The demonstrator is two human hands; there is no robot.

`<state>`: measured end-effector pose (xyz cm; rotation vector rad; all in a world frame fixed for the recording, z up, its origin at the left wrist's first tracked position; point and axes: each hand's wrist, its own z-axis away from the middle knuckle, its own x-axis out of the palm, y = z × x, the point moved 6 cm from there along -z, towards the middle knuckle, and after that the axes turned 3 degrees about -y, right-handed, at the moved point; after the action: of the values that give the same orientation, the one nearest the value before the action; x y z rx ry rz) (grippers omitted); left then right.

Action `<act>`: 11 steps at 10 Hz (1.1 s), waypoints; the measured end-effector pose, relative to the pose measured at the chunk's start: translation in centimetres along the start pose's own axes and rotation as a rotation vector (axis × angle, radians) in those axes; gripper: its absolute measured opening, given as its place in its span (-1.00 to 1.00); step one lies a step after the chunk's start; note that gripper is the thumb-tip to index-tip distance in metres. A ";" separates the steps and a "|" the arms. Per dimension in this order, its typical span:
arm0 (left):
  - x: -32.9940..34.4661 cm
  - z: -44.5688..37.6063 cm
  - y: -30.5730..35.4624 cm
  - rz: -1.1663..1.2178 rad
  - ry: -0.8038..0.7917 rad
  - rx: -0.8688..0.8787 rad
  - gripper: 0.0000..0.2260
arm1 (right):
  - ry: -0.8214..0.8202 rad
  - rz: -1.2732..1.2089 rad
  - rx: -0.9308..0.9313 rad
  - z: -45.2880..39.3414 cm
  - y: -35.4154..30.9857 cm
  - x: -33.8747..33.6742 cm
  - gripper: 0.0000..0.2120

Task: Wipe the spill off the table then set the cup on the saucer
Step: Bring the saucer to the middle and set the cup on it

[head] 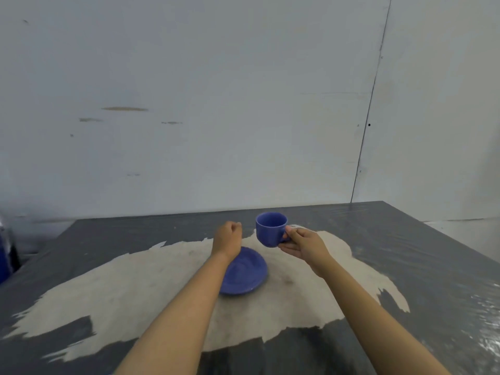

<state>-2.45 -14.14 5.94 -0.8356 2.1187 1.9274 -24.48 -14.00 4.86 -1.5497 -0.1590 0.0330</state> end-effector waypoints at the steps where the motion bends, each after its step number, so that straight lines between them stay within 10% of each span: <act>1: -2.4 1.6 -1.7 -0.059 0.046 -0.012 -0.72 | -0.022 0.014 0.013 1.7 0.8 2.4 -0.73; 11: -6.0 7.8 -9.6 -0.182 0.116 -0.001 -0.66 | 0.109 -0.015 0.078 7.5 4.8 10.3 -0.87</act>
<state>5.37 -5.05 -0.74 -1.1238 2.0234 1.8290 -14.85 -5.23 1.03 -1.4682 -0.0820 -0.0570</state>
